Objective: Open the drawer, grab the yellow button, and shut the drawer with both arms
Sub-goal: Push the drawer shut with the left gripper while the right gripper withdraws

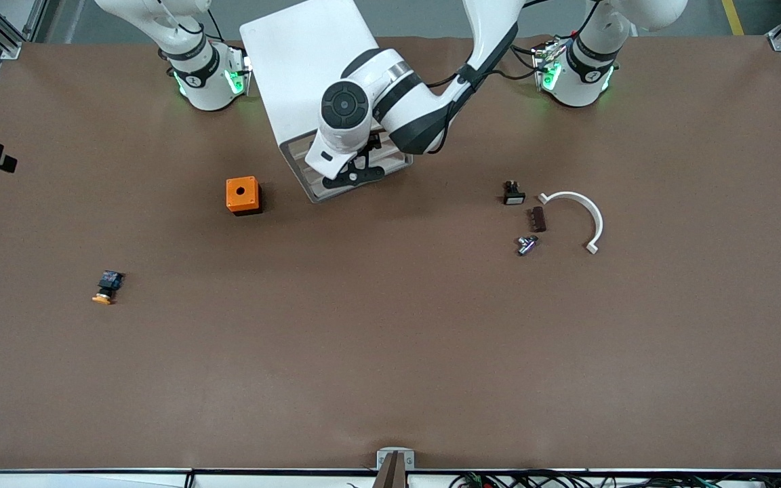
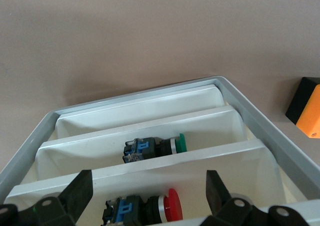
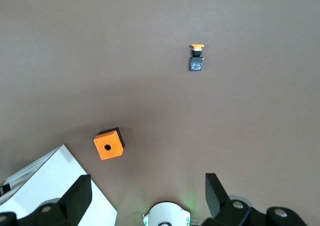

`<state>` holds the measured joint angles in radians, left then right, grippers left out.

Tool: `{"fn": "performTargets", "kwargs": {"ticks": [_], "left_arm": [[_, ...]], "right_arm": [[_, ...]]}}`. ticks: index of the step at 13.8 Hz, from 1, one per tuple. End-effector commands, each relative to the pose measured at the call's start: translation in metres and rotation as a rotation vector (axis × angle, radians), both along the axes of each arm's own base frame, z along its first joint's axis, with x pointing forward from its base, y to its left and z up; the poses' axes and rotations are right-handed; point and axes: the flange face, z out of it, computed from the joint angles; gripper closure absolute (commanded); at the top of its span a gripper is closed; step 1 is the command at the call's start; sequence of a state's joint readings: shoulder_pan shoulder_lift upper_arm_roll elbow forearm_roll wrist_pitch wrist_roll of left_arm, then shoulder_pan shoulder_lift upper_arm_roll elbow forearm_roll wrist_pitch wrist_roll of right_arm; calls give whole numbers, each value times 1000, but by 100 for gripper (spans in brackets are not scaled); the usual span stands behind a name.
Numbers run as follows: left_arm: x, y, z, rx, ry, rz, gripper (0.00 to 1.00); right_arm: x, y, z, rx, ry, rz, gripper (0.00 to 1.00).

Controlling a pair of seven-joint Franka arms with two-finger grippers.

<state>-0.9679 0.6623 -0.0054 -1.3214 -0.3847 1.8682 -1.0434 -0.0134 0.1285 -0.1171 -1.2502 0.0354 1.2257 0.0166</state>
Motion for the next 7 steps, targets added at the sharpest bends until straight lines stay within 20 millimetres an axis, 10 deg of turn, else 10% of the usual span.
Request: {"fn": "performTargets", "kwargs": {"ticks": [1,7], "left_arm": [[-10,-6,8,-32,19,-5,0],[-12,-5,9,-61,72,25,0]], "right_arm": [[-12,1,1,6,14,-18,0],[-59,0,-13,12,-90,-15,0]]}}
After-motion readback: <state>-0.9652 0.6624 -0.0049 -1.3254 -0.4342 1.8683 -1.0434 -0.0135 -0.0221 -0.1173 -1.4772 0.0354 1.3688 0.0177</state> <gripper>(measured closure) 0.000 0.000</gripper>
